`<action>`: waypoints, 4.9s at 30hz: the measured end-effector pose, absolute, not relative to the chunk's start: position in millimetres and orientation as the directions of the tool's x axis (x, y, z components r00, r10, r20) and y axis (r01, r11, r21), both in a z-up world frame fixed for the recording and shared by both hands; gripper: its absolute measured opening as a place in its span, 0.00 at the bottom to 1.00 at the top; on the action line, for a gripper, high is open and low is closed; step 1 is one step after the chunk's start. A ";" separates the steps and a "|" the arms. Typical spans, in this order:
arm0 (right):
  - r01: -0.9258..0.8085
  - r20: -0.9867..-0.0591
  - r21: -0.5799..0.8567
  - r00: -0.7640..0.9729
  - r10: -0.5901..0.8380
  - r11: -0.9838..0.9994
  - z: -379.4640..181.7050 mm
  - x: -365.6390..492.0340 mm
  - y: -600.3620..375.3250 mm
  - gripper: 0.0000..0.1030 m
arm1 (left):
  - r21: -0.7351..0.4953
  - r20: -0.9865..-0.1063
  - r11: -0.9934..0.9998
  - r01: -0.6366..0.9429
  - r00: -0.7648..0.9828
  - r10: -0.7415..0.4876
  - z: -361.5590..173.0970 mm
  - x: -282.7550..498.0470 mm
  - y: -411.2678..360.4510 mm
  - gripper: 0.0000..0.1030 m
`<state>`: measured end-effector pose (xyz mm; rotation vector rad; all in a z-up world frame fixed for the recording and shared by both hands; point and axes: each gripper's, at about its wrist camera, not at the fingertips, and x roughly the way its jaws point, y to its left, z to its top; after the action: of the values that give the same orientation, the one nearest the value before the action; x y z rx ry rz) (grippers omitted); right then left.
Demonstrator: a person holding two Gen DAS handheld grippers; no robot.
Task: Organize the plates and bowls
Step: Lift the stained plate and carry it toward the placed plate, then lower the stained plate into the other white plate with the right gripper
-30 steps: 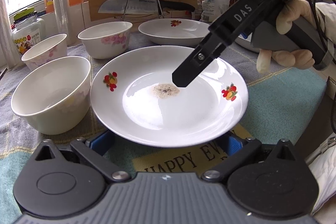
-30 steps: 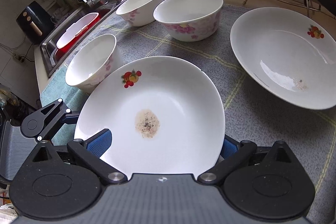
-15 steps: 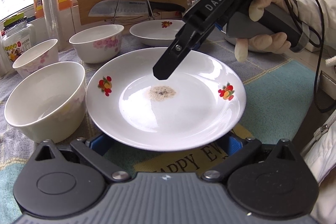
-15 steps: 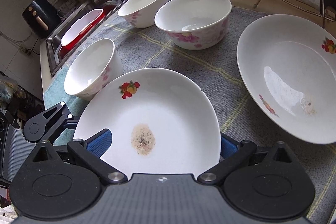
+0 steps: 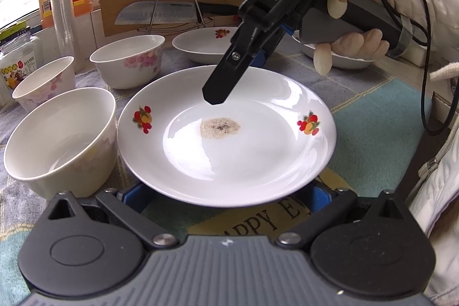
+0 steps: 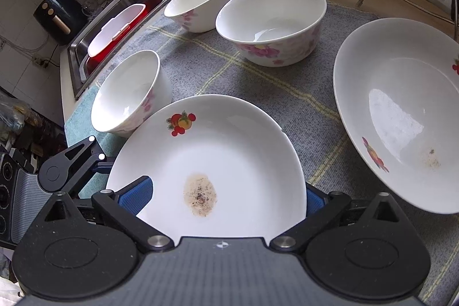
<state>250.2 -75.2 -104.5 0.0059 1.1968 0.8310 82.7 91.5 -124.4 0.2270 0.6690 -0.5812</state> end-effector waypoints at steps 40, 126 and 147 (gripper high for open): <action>-0.554 -0.841 0.406 0.085 0.535 0.727 -99.2 243.9 -73.9 1.00 | 0.037 -0.664 0.794 0.607 0.608 -0.434 -117.7 85.8 89.5 0.99; -0.243 -0.826 0.352 0.373 0.422 0.904 -89.5 241.3 -357.7 1.00 | 0.043 -0.696 0.569 0.821 0.433 -0.573 -103.7 183.5 -152.5 0.99; -0.198 -0.840 0.349 0.367 0.399 0.916 -94.9 244.3 -363.4 1.00 | 0.085 -0.728 0.521 0.849 0.410 -0.549 -111.3 202.4 -162.3 0.99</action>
<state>244.3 -363.4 -94.9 0.2008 1.1331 0.3873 202.4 -162.3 -111.3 0.4881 0.7023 -0.9256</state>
